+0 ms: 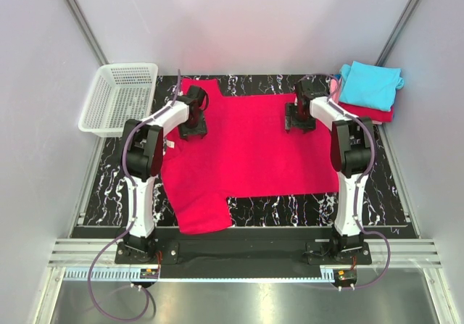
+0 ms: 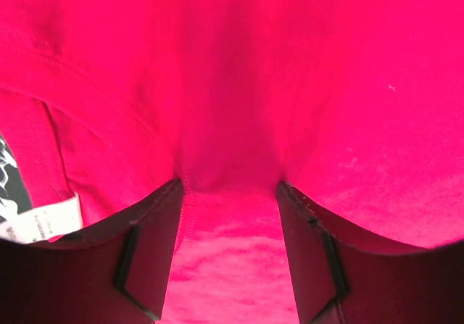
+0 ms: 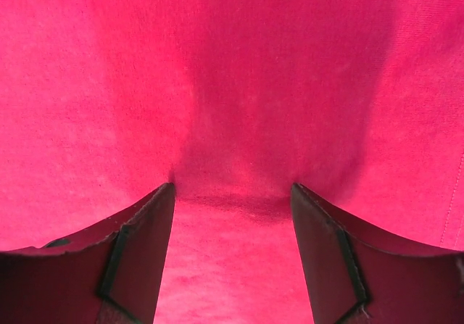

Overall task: Fold and stack the t-shirts
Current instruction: Flatten the tshirt out

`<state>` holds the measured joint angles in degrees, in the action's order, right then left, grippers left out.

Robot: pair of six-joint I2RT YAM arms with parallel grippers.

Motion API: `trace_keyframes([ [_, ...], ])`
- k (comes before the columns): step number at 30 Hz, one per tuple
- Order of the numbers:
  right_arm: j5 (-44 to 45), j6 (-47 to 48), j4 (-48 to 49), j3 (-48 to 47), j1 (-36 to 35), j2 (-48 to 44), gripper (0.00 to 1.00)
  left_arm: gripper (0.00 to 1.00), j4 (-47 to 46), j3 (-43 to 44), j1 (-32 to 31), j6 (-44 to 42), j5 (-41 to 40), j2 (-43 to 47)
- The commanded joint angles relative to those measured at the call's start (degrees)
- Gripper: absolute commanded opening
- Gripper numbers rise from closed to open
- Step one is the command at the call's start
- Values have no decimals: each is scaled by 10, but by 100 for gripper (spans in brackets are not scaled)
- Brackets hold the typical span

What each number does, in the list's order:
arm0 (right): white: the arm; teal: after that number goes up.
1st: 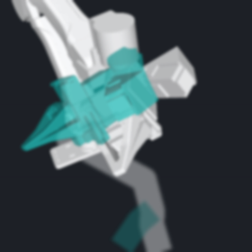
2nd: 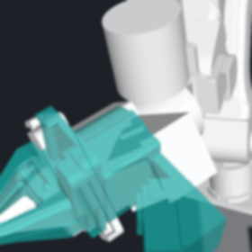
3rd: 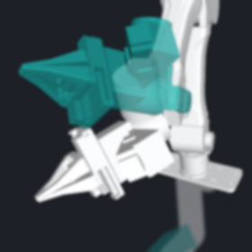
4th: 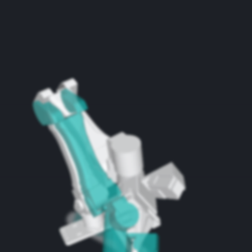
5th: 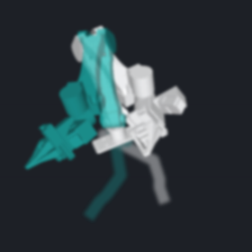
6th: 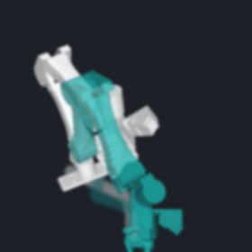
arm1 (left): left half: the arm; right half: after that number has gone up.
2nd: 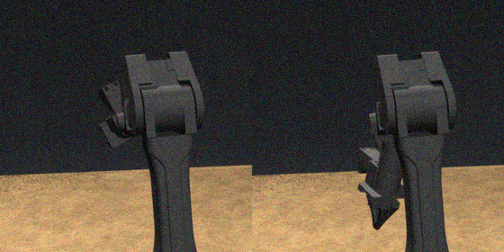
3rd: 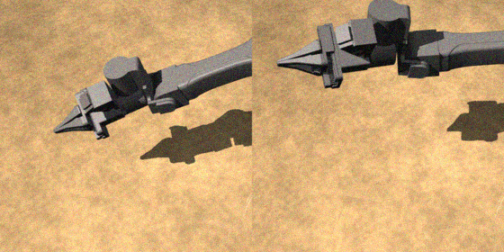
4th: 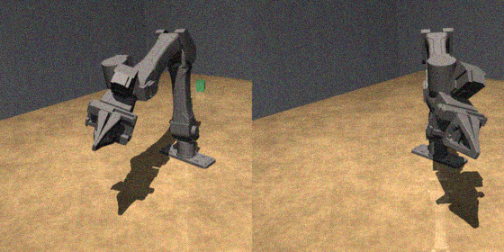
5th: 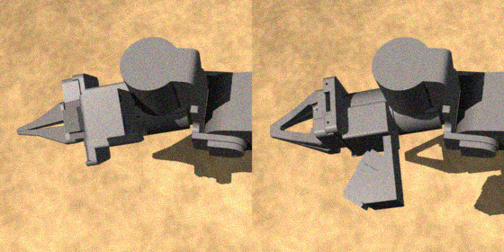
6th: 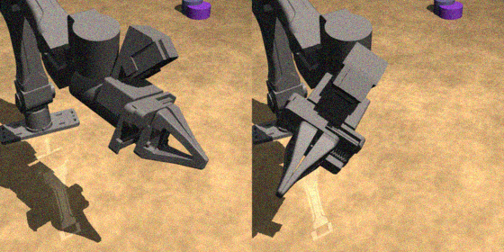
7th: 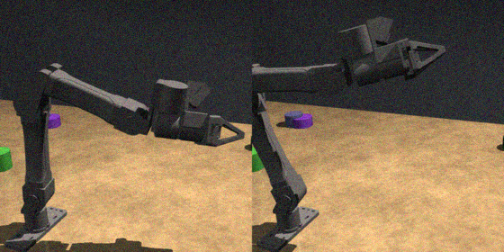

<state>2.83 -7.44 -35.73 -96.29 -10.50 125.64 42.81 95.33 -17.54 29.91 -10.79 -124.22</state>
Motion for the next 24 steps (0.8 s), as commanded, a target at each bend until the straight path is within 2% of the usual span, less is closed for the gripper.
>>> trace_keyframes([
  [1, -6, -21, -30, 53, -1, -12, 72, 60, 17, -49, -19, 14, -22, -1],
  [6, -12, -34, -22, 100, -3, -46, 71, 60, 15, -97, -34, 26, -27, 14],
  [17, -22, -64, 8, 236, -24, -118, 70, 59, -1, -240, -77, 70, -43, 108],
  [24, -22, -82, 19, 302, -37, -209, 67, 59, -9, -308, -105, 98, -49, 145],
])
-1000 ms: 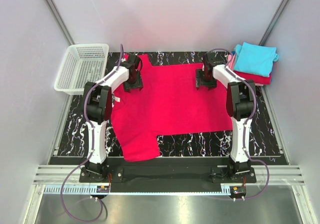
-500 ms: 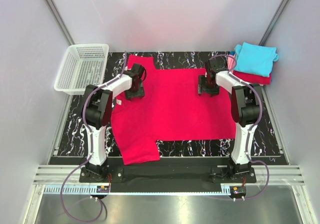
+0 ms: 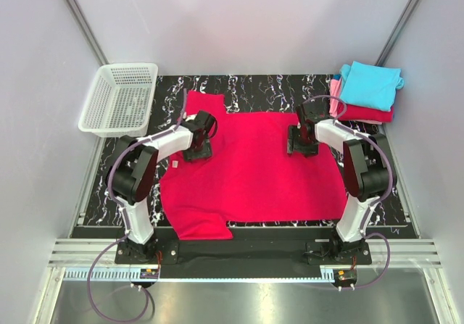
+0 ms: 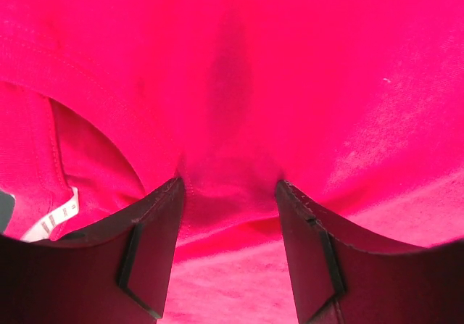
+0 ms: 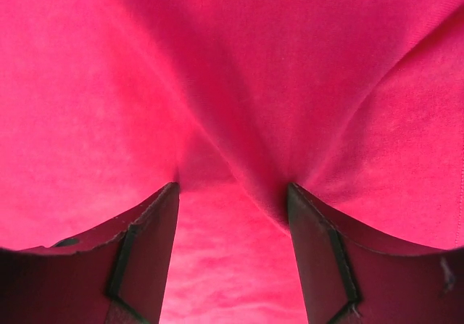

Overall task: Fold and stack the t-shirts
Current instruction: Flatten the tshirt out

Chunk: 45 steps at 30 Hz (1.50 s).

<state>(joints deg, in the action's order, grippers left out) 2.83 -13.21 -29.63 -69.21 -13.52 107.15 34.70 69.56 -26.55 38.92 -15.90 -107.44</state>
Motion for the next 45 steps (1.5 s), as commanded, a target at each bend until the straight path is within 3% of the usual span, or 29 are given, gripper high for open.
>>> trace_keyframes([
  [1, -9, -22, -45, 31, -7, -30, 67, 59, 72, -57, -17, 10, 3, -20],
  [7, 3, -25, -81, 7, -8, -65, 69, 58, 83, -43, -18, 13, -9, 45],
  [11, 20, -28, -87, -22, -8, -112, 73, 60, 104, 24, -17, -1, -13, 97],
  [16, 40, -19, -114, -109, -8, -113, 75, 68, 123, 143, 0, -18, -14, 96],
  [21, 64, -4, -115, -181, -2, -50, 80, 69, 136, 267, 51, -16, 25, 9],
  [28, 13, -15, -79, -252, 45, 34, 82, 63, 174, 593, 129, -6, 97, -222],
  [31, 2, -9, -71, -288, 53, 74, 81, 63, 159, 687, 152, -3, 121, -299],
  [45, -27, -9, -56, -353, 60, 154, 80, 61, -47, 619, 193, -30, 176, -356],
])
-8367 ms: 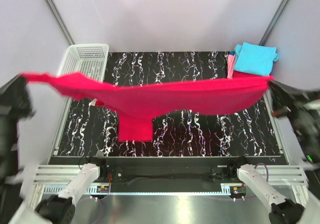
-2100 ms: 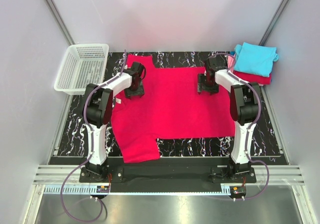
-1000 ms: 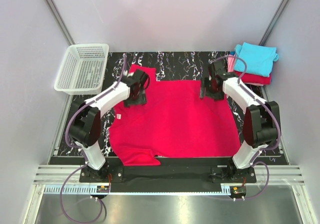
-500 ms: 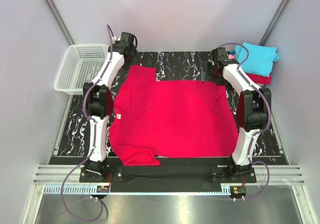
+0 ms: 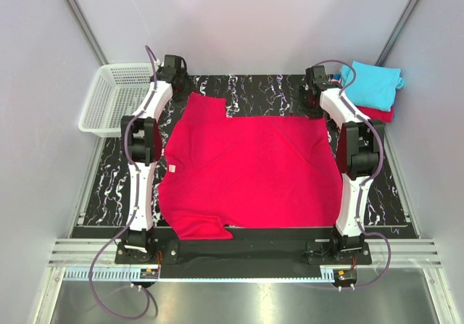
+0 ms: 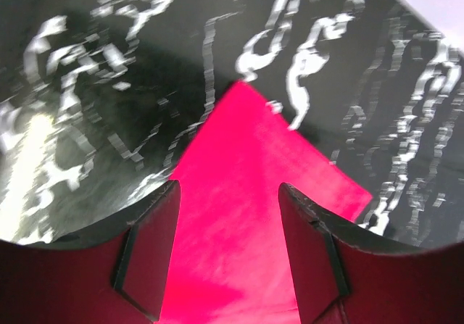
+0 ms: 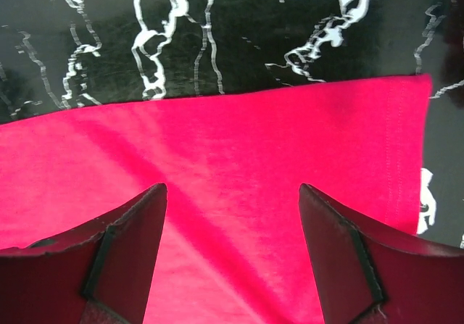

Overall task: Fold and stack the t-shirts
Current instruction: Flatten the tshirt out, then fold the tshirt

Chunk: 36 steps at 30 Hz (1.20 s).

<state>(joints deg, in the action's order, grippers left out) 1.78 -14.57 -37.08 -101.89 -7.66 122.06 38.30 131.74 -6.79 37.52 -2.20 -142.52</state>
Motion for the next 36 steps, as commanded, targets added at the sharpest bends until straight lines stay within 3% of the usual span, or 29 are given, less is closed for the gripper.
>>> trace_keyframes([
  [1, -31, 4, 19, -26, 3, 5, 80, 61, -106, -3, -4, -15, 44, -8],
  [8, -46, 5, 24, -2, 10, -16, 80, 61, -144, 1, -2, 12, 24, -27],
  [14, -65, -3, 37, 40, 19, -46, 79, 59, -128, -11, 0, 56, -61, -30],
  [20, -71, -9, 43, 67, 26, -67, 79, 56, -90, 45, 1, 83, -43, -77],
  [25, -77, -13, 48, 77, 29, -77, 78, 53, -85, 40, 1, 97, -38, -85],
  [30, -80, -14, 52, 85, 31, -82, 77, 42, -87, 47, 1, 98, -37, -95],
  [36, -80, -16, 53, 95, 34, -81, 77, 20, -97, 53, 1, 97, -34, -105],
])
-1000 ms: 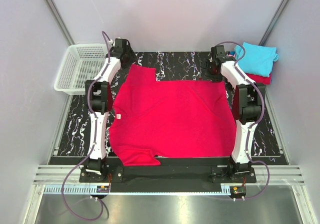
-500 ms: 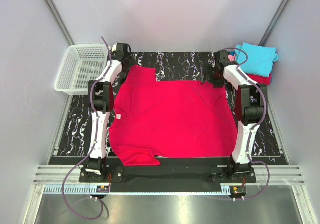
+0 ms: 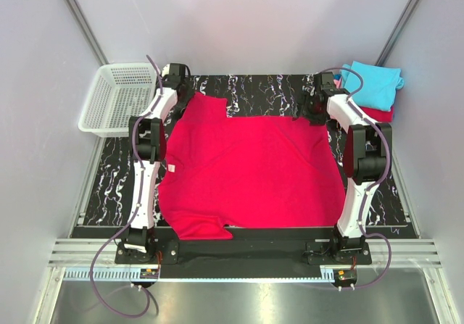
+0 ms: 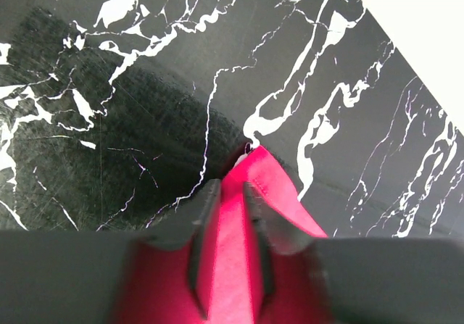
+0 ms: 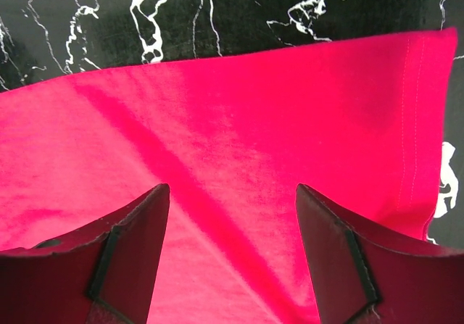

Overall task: Fold and stack the t-shirts
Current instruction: Fold the tshirt

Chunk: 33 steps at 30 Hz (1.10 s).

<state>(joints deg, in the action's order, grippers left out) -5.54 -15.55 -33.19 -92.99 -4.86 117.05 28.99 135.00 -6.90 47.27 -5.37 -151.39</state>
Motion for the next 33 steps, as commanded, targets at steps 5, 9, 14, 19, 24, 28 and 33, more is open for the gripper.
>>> trace_keyframes([
  [5, -8, -5, 14, 8, 7, -24, 77, 0, -5, 19, 3, -7, 2, -15],
  [9, -10, -7, 14, 11, 7, -21, 76, 0, -16, 18, 4, -18, 23, -10],
  [14, 53, -34, 12, 19, 14, -27, 76, 0, -25, -9, 4, -37, 49, 22],
  [19, 114, -50, 3, -2, 35, -5, 77, 0, -43, -39, 4, -51, 74, 72],
  [24, 136, -33, -21, -54, 42, 37, 77, 0, -52, -55, 4, -60, 91, 100],
  [28, 141, -19, -35, -72, 43, 59, 78, 0, -56, -61, 4, -63, 96, 116],
  [33, 143, -18, -42, -69, 43, 66, 80, 0, -63, -69, 4, -69, 97, 138],
])
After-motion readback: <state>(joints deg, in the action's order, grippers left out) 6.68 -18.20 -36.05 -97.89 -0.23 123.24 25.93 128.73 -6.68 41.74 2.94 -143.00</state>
